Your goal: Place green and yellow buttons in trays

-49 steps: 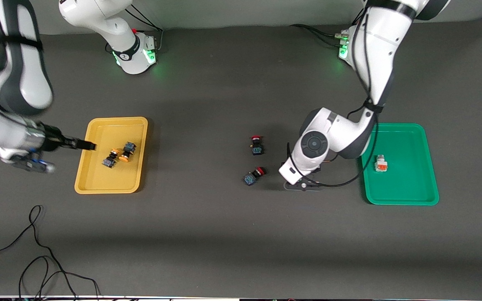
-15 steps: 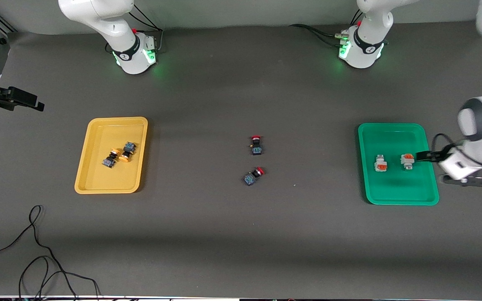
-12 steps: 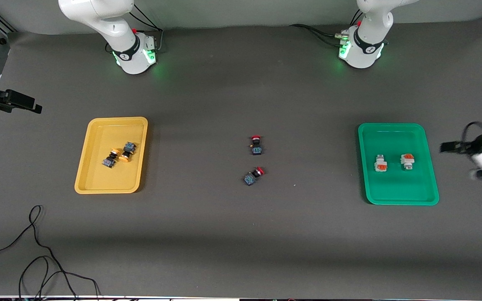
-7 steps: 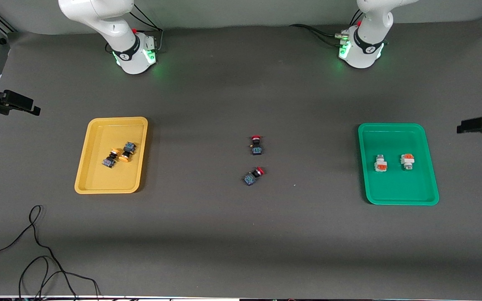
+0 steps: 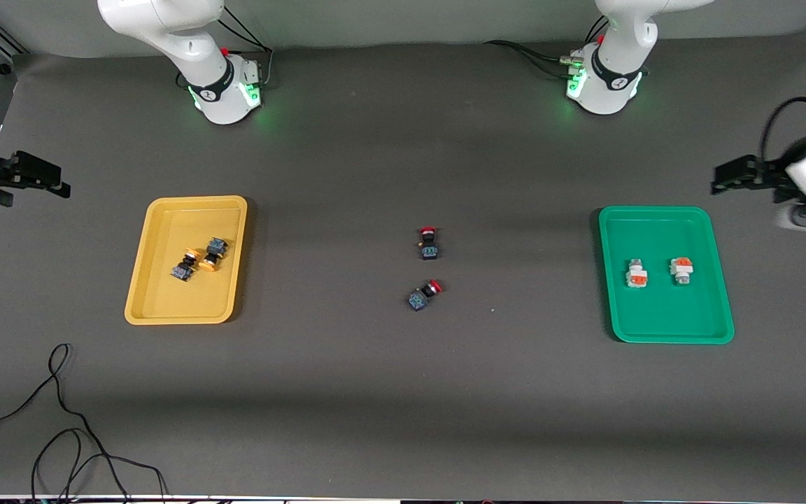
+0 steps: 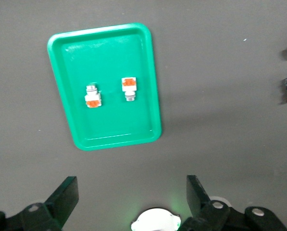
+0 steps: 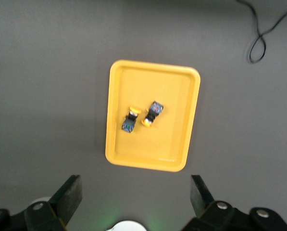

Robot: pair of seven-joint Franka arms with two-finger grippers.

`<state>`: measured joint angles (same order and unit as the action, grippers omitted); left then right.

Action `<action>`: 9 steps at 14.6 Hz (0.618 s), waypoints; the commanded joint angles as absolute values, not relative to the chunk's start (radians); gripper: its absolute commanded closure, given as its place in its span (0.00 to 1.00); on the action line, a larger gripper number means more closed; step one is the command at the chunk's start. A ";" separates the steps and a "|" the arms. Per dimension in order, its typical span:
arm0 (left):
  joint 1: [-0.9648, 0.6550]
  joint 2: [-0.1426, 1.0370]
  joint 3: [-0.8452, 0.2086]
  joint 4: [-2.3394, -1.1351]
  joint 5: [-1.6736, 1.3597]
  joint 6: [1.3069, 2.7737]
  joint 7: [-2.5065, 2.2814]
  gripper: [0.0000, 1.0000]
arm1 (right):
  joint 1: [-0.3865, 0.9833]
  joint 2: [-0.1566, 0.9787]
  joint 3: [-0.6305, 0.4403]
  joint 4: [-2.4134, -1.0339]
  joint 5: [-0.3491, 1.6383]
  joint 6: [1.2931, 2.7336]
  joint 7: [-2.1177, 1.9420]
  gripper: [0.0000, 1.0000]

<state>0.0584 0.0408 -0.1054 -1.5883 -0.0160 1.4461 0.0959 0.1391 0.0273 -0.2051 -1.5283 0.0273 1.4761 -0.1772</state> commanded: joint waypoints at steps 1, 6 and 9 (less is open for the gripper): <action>0.009 -0.012 -0.071 -1.624 -0.018 1.447 0.069 0.00 | 0.130 0.129 -0.163 -1.388 0.086 1.451 -0.193 0.00; 0.006 -0.044 -0.058 -1.660 -0.018 1.463 0.071 0.00 | 0.092 0.130 -0.160 -1.381 0.124 1.439 -0.184 0.00; 0.011 -0.040 -0.060 -1.657 -0.020 1.463 0.071 0.00 | 0.104 0.126 -0.169 -1.381 0.120 1.436 -0.160 0.00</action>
<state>0.0230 -0.0109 -0.0699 -1.6255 -0.0159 1.4480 0.0782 0.0935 0.1182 -0.1645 -1.4101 0.1065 1.4619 -0.1768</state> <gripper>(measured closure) 0.000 0.000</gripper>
